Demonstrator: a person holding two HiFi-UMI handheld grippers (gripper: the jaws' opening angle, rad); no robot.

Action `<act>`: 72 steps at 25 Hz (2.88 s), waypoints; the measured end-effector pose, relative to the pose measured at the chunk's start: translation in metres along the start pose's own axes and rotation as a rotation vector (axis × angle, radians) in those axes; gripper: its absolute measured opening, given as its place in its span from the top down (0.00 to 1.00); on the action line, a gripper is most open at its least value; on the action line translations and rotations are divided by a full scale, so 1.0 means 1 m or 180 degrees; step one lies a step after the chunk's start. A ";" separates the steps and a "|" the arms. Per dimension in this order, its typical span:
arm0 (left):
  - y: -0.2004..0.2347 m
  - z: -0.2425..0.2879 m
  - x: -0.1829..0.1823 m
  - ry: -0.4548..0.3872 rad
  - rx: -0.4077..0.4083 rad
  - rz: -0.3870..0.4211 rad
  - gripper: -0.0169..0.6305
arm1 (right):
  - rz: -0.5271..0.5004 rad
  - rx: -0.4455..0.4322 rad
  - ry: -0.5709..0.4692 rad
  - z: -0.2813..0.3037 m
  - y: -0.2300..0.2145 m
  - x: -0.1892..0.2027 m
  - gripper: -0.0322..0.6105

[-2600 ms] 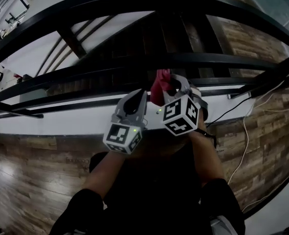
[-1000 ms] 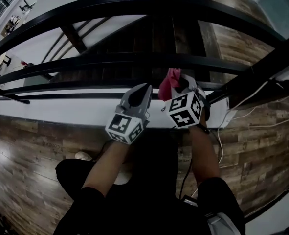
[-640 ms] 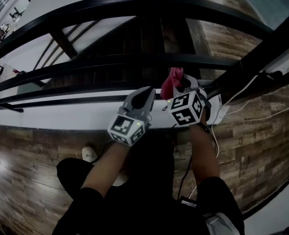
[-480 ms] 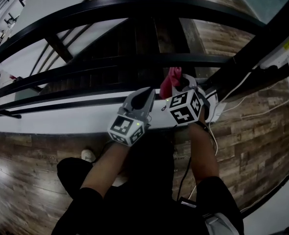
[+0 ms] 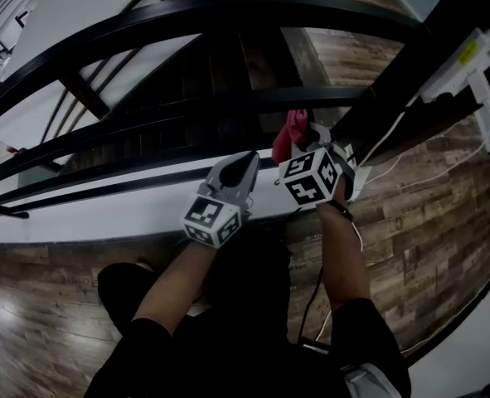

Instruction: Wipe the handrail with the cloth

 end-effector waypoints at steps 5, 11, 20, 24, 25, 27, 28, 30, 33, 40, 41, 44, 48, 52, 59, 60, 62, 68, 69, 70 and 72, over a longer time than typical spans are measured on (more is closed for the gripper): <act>-0.007 0.005 0.017 0.0141 0.0063 -0.0049 0.98 | 0.0060 0.0232 0.0069 0.001 -0.012 0.017 0.88; -0.013 0.009 0.031 0.0256 0.0131 -0.0063 0.98 | -0.0155 0.0594 0.0224 0.001 -0.027 0.039 0.88; -0.033 0.016 0.040 0.0277 0.0372 -0.0209 0.98 | -0.0071 0.0956 0.0466 -0.004 -0.036 0.067 0.88; -0.033 0.015 0.046 0.0355 0.0389 -0.0179 0.98 | -0.0015 0.1041 0.0534 -0.006 -0.040 0.076 0.88; -0.032 0.016 0.047 0.0369 0.0386 -0.0174 0.98 | 0.0006 0.1046 0.0536 -0.006 -0.041 0.077 0.88; -0.032 0.017 0.048 0.0378 0.0380 -0.0176 0.98 | 0.0015 0.1046 0.0532 -0.006 -0.042 0.079 0.88; -0.032 0.018 0.047 0.0379 0.0378 -0.0177 0.98 | 0.0013 0.1046 0.0529 -0.006 -0.042 0.080 0.88; -0.032 0.017 0.047 0.0391 0.0372 -0.0159 0.98 | 0.0022 0.1058 0.0533 -0.007 -0.042 0.082 0.88; -0.027 0.011 0.046 0.0437 0.0336 -0.0069 0.98 | 0.0040 0.1113 0.0521 -0.013 -0.039 0.085 0.88; 0.000 -0.022 0.031 0.0693 0.0333 0.0673 0.98 | 0.0117 0.1071 -0.0332 -0.047 0.000 0.023 0.88; 0.005 -0.031 0.025 0.0706 0.0309 0.0712 0.98 | 0.0108 0.1022 -0.0512 -0.051 0.008 0.007 0.88; 0.036 -0.065 0.001 0.0672 -0.0018 0.0607 0.98 | 0.0025 0.0827 -0.1013 -0.061 0.033 -0.044 0.88; 0.080 -0.125 -0.035 0.0709 -0.0464 0.0874 0.98 | -0.0048 0.0440 -0.1661 -0.072 0.078 -0.118 0.88; 0.116 -0.206 -0.065 0.0593 -0.0835 0.1015 0.98 | -0.0188 0.0057 -0.2188 -0.093 0.131 -0.188 0.88; 0.216 -0.375 -0.112 0.0074 -0.1754 0.0850 0.98 | -0.0637 -0.0361 -0.2739 -0.115 0.248 -0.309 0.88; 0.229 -0.397 -0.120 0.0003 -0.1815 0.0817 0.98 | -0.0699 -0.0399 -0.2796 -0.117 0.264 -0.326 0.88; 0.253 -0.445 -0.134 -0.0065 -0.1896 0.0792 0.98 | -0.0825 -0.0466 -0.2905 -0.122 0.297 -0.363 0.88; 0.340 -0.591 -0.155 -0.0143 -0.2205 0.0802 0.98 | -0.1097 -0.0611 -0.3236 -0.139 0.410 -0.490 0.88; 0.355 -0.610 -0.157 -0.0171 -0.2266 0.0821 0.98 | -0.1106 -0.0647 -0.3294 -0.140 0.430 -0.511 0.88; 0.369 -0.628 -0.159 -0.0193 -0.2317 0.0843 0.98 | -0.1105 -0.0678 -0.3344 -0.141 0.449 -0.531 0.88; 0.394 -0.656 -0.166 -0.0251 -0.2379 0.0850 0.98 | -0.1065 -0.0736 -0.3417 -0.141 0.483 -0.569 0.88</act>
Point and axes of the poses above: the fingertips, and each gripper's own axes: z forward along the fingers, y to its left, x out of its underside, the point moved 1 cm from there along -z, backward along the fingers, and after that the axes turned 12 degrees about -z, right-handed, at the moved point
